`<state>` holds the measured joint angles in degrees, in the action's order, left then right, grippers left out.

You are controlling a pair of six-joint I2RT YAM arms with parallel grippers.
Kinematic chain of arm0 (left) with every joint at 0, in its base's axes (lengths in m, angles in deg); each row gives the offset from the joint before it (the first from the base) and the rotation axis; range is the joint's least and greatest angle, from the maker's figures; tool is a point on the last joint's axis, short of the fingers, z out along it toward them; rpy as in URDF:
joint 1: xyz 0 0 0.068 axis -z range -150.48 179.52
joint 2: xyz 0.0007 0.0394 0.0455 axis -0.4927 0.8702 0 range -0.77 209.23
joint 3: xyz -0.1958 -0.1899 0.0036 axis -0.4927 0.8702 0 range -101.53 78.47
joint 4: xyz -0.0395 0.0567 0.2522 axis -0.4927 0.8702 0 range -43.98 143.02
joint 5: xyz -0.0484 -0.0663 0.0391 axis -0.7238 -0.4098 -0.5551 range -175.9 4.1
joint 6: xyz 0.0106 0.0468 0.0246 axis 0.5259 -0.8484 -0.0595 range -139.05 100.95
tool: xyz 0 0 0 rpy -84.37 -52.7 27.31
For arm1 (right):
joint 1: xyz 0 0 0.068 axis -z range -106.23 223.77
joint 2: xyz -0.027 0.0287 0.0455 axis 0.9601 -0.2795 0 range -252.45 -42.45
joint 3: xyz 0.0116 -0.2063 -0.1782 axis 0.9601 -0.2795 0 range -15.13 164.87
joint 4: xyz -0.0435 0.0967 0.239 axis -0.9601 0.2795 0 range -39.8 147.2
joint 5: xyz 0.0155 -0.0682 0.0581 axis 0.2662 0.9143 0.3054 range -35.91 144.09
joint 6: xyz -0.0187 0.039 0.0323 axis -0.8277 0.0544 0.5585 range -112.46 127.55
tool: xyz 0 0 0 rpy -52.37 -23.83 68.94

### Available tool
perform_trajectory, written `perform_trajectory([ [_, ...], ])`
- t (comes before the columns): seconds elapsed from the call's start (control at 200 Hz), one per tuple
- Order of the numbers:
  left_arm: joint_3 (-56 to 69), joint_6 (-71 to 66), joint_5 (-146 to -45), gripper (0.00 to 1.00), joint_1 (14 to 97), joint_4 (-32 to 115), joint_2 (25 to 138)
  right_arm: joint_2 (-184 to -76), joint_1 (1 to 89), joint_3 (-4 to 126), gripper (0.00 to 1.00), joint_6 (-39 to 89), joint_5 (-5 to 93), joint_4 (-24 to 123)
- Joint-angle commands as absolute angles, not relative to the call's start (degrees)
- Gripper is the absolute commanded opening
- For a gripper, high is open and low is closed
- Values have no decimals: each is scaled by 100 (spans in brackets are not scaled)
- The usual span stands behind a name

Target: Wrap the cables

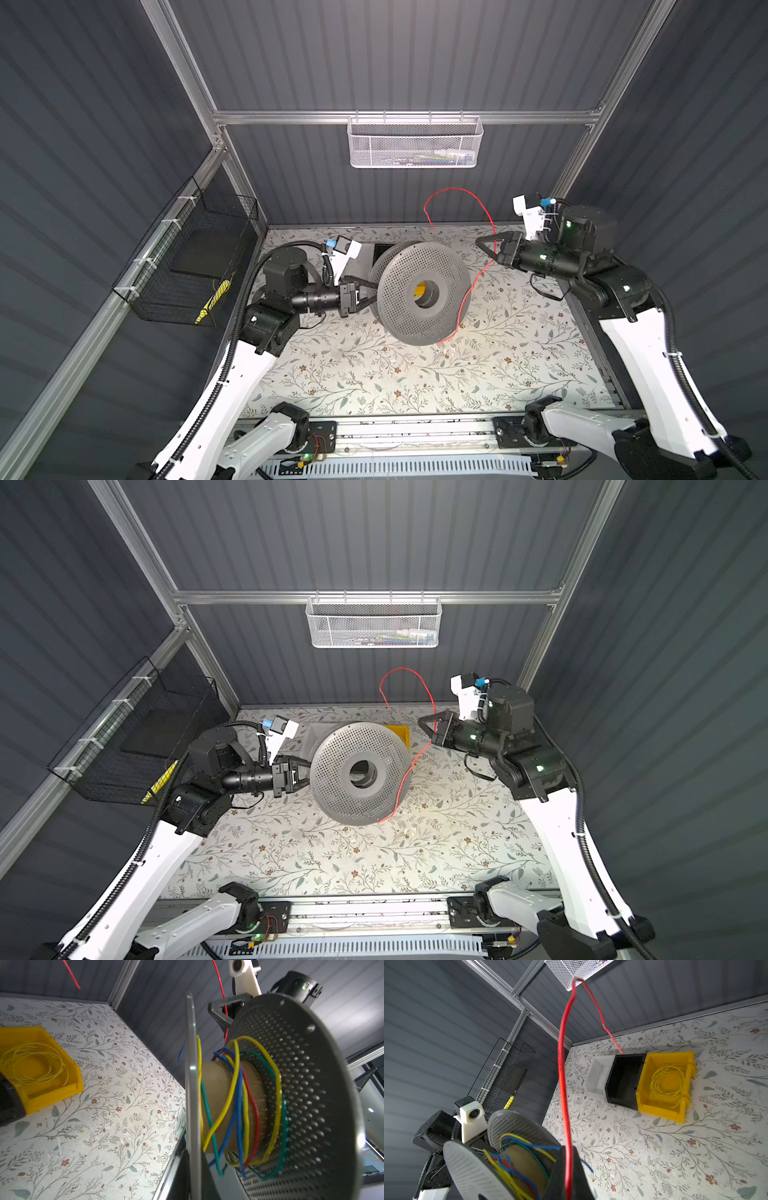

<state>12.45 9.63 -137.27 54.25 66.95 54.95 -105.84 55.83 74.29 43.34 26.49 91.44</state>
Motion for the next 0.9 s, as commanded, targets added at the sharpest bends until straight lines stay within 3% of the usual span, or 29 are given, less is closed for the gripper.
perform_trajectory([
  [0.0,952,1187,-13747,0,5456,5926,5420,-9964,5944,7211,0,4289,2667,9243],
  [0.22,827,1494,-14018,0,5448,5705,5504,-9475,6845,6090,0,4705,1990,8575],
  [0.515,849,1837,-14822,0,5439,5422,5495,-9811,7904,6220,0,4371,1368,8528],
  [0.605,811,1823,-15147,0,5463,5538,5519,-10203,7913,6517,0,4359,1255,8329],
  [0.675,602,1158,-15105,0,5497,6415,5573,-10464,7799,6738,0,4476,1254,8044],
  [0.895,239,-638,-14342,0,5930,8506,6082,-11445,6943,7936,0,4341,1492,8111],
])
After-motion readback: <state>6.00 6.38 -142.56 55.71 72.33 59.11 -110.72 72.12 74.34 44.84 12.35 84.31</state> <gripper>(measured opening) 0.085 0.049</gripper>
